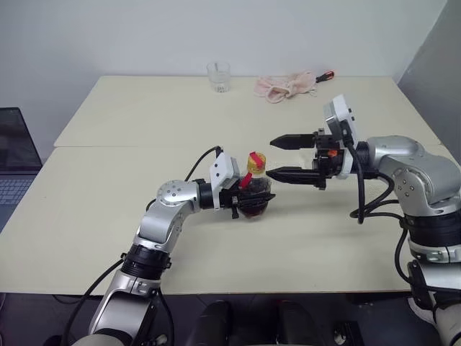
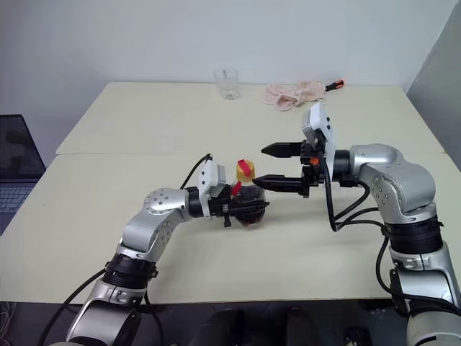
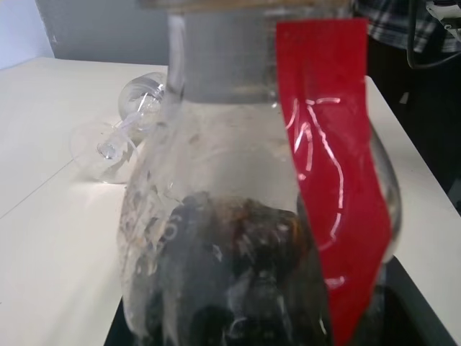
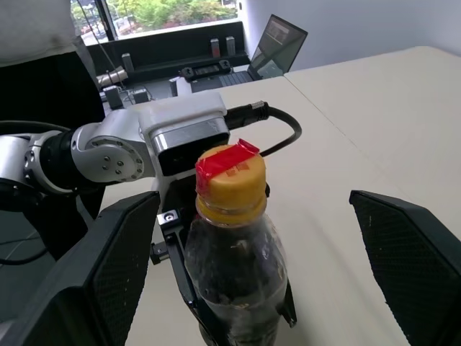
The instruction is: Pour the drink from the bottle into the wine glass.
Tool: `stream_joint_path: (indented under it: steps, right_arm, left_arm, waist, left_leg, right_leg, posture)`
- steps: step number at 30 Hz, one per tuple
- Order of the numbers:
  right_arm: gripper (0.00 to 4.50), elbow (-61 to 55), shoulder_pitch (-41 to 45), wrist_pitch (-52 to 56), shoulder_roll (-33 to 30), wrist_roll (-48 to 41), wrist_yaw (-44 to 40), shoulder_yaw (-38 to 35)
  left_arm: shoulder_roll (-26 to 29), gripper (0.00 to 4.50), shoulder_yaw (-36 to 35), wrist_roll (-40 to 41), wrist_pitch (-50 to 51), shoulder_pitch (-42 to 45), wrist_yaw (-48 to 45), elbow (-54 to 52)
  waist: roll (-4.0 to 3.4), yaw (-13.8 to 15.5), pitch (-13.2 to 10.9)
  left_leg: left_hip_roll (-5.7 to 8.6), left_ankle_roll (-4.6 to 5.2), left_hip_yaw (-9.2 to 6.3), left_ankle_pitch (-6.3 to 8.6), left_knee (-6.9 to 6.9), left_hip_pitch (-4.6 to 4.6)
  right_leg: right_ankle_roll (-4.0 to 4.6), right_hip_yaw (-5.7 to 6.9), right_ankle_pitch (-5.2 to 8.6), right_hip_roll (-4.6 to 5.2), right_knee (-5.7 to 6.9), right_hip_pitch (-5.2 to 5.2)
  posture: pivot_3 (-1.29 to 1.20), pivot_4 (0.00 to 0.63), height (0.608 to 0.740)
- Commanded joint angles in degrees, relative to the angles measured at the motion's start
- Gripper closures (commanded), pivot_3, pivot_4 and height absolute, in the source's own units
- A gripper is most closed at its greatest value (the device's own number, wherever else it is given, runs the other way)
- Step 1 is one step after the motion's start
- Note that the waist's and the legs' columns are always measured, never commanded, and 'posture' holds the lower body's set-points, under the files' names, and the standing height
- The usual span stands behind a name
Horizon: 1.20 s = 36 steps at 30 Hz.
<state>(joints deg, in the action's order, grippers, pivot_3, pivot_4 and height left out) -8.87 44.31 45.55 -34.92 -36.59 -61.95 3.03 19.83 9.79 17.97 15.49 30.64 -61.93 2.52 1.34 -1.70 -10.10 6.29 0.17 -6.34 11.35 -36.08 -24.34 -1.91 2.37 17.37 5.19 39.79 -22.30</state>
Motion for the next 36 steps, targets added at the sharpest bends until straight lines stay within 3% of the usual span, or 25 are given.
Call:
stream_joint_path:
  steps: [1, 17, 27, 36]
  right_arm:
    - [0.00, -3.2, 1.2, 0.1, 1.5, -1.0, 1.9, -0.2]
    - [0.00, 2.4, 5.5, -2.7, 9.9, 3.1, 6.6, 3.5]
    - [0.00, 6.3, 6.7, -4.8, 10.9, 5.5, 6.3, 3.9]
    - [0.00, 6.5, 5.9, -4.7, 8.1, 5.5, 3.9, 2.6]
  left_arm:
    - [-0.3, 2.84, -0.1, 0.9, -1.3, 1.0, -0.1, -2.5]
    - [-0.4, 2.85, -0.1, 0.8, -1.4, 0.3, 0.5, -2.9]
    - [-0.3, 2.85, -0.1, 0.9, -1.3, 0.2, 0.8, -3.2]
    - [-0.1, 2.85, -0.1, 1.0, -1.3, 0.3, 0.8, -3.1]
  waist:
    - [0.00, 0.0, 0.0]
    - [0.00, 0.0, 0.0]
    - [0.00, 0.0, 0.0]
    - [0.00, 0.0, 0.0]
  left_leg:
    - [0.00, 0.00, 0.00, 0.00, 0.00, 0.00]
    - [0.01, -0.01, 0.00, -0.01, 0.00, 0.00]
    - [0.01, -0.01, 0.00, -0.01, 0.00, 0.00]
    - [0.01, -0.01, -0.01, -0.01, 0.00, 0.00]
  right_leg:
    - [0.00, 0.00, 0.00, 0.00, 0.00, 0.00]
    - [0.00, -0.01, 0.00, 0.00, 0.02, -0.01]
    - [0.00, -0.01, 0.00, -0.01, 0.03, -0.02]
    - [0.00, -0.01, 0.00, -0.01, 0.03, -0.02]
  posture:
    - [0.00, 0.150, 0.740]
    - [0.00, 0.150, 0.740]
    - [0.00, 0.150, 0.740]
    - [0.00, 0.150, 0.740]
